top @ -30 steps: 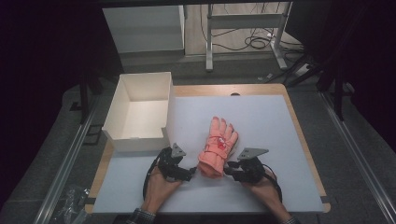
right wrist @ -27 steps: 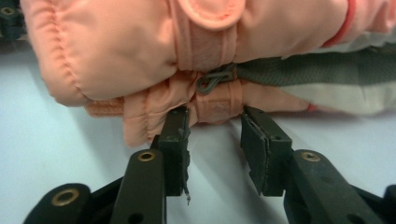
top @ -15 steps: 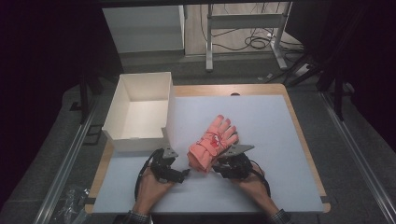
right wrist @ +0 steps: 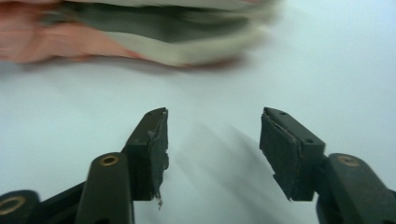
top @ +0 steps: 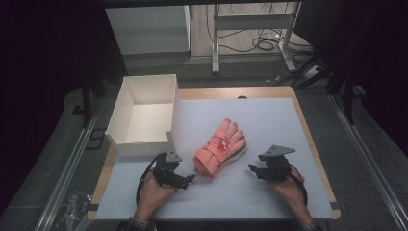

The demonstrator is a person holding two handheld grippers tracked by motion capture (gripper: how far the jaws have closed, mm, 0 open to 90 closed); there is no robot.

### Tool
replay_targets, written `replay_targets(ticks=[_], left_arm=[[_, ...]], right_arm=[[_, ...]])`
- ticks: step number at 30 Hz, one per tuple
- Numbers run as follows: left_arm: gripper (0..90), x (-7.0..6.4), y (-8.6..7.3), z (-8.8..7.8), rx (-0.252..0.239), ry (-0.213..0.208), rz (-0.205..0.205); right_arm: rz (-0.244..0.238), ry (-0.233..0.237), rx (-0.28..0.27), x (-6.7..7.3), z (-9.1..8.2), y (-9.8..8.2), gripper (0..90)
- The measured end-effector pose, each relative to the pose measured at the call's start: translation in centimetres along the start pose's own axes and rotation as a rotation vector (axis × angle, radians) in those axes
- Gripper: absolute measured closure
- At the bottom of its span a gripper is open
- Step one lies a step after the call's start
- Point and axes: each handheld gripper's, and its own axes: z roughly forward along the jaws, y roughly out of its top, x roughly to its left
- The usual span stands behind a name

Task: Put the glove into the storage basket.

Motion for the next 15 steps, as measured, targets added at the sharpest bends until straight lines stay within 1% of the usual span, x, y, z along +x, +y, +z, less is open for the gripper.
replay_targets(ticks=[1, 2, 3, 4, 5, 6, 7, 8, 11, 13, 15], left_arm=[[1.5, -0.1, 0.2, -0.4, -0.003, -0.012, 0.000], [0.9, -0.1, 0.7, -1.0, -0.020, -0.035, 0.000], [0.6, -0.1, 0.7, -1.0, -0.020, -0.035, 0.000], [0.5, -0.3, 1.2, -1.4, -0.036, -0.065, 0.000], [0.4, -0.3, 1.2, -1.4, -0.036, -0.065, 0.000], [0.4, -0.5, 2.2, -1.4, -0.026, -0.079, 0.009], [0.0, -0.5, 2.2, -1.4, -0.026, -0.079, 0.009], [0.0, -0.6, 2.7, -1.4, -0.021, -0.080, 0.016], [0.0, -1.1, 4.5, -1.3, -0.009, -0.088, 0.039], [0.0, -1.5, 5.9, -1.2, -0.008, -0.091, 0.053], [0.0, -1.9, 7.2, -1.0, -0.009, -0.092, 0.066]], right_arm=[[0.014, -0.014, 0.000, -0.6, -0.3, -0.2, 39.1], [0.035, -0.048, -0.007, -1.7, -0.9, -0.6, 37.1], [0.035, -0.048, -0.007, -1.7, -0.9, -0.6, 37.1], [0.050, -0.081, -0.008, -2.7, -1.3, -0.9, 34.1], [0.050, -0.081, -0.008, -2.7, -1.3, -0.9, 34.1], [0.056, -0.094, -0.006, -3.1, -1.5, -1.1, 32.5], [0.056, -0.094, -0.006, -3.1, -1.5, -1.1, 32.5], [0.068, -0.124, -0.003, -3.9, -1.6, -1.4, 28.5], [0.083, -0.159, 0.012, -4.7, -1.4, -1.8, 23.5], [0.076, -0.178, 0.023, -4.9, -1.2, -2.1, 19.9], [0.094, -0.170, 0.015, -5.2, -1.1, -2.3, 18.5]])
